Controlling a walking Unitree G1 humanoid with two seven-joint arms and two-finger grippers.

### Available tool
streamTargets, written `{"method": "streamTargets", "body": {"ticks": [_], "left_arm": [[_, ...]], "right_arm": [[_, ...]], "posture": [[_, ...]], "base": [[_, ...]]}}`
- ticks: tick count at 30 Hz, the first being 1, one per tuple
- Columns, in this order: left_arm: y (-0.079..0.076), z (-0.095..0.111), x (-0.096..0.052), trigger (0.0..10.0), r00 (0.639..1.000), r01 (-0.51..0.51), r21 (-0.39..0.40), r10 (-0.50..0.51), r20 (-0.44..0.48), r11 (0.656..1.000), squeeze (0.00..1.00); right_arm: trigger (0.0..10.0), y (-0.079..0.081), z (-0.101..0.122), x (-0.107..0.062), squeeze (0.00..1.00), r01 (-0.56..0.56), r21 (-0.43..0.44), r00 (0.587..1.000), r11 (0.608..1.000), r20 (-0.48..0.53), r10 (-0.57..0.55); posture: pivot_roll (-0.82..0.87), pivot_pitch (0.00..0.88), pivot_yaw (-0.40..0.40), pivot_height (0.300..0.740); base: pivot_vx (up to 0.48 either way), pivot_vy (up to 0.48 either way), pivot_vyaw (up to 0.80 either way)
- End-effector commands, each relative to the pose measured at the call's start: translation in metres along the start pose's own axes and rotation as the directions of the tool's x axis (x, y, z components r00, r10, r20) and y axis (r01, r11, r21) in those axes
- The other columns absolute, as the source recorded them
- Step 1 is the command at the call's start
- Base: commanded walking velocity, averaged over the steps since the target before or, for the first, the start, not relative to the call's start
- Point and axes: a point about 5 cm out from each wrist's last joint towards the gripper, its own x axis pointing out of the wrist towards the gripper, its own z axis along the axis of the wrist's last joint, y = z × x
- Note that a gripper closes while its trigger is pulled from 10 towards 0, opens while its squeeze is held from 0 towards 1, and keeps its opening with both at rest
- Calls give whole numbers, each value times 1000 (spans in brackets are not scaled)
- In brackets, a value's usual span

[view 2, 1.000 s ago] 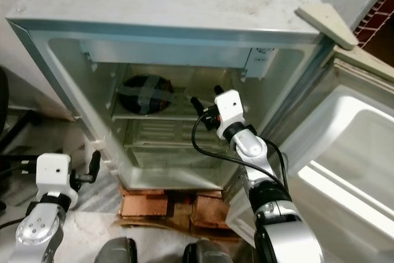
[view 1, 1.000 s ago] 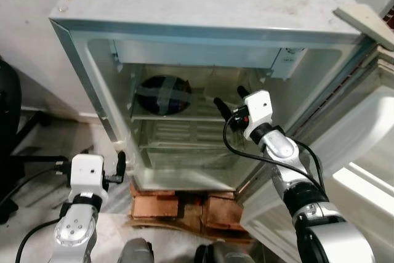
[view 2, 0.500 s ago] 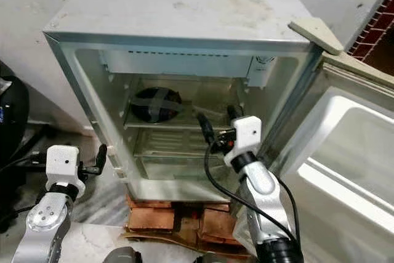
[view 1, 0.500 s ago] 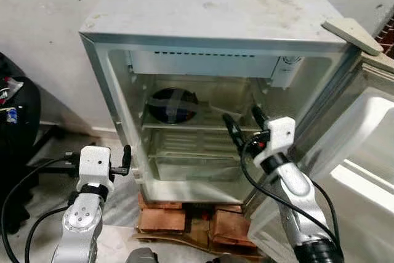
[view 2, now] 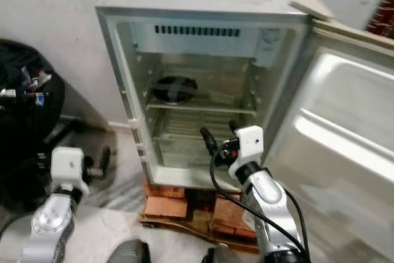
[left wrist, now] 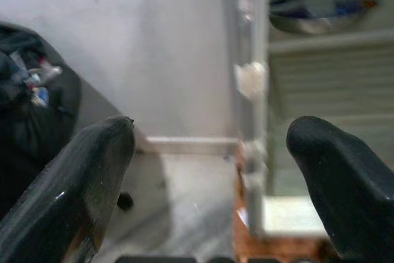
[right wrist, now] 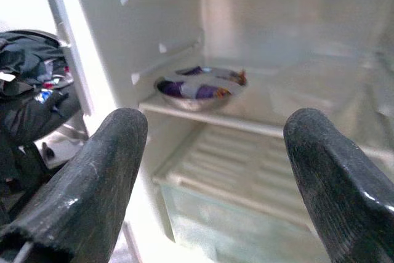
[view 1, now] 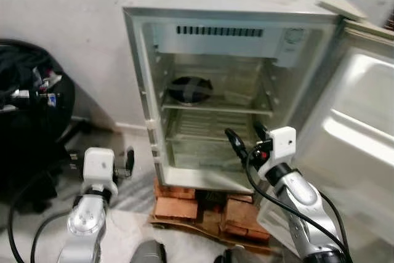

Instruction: Restocking fridge

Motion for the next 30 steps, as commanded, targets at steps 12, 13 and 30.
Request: {"method": "streamTargets", "body": {"ticks": [12, 13, 30], "left_arm": [[0, 21, 11, 10000, 994, 40, 74, -46, 94, 996, 0], [0, 19, 10, 10000, 995, 40, 72, -47, 90, 997, 0], [-5, 7, 7, 10000, 998, 39, 110, -45, 54, 993, 0]], "right_arm": [[10000, 2, 18, 8, 0, -22, -34, 999, 999, 40, 23], [10000, 1, 17, 8, 0, -13, -33, 999, 999, 37, 14], [10000, -2, -10, -2, 0, -100, 23, 988, 995, -119, 103]], "posture": [[38, 14, -27, 740], [30, 15, -32, 740], [31, 0, -41, 740]], "base": [[0, 0, 0], [0, 0, 0], [0, -403, 0]]}}
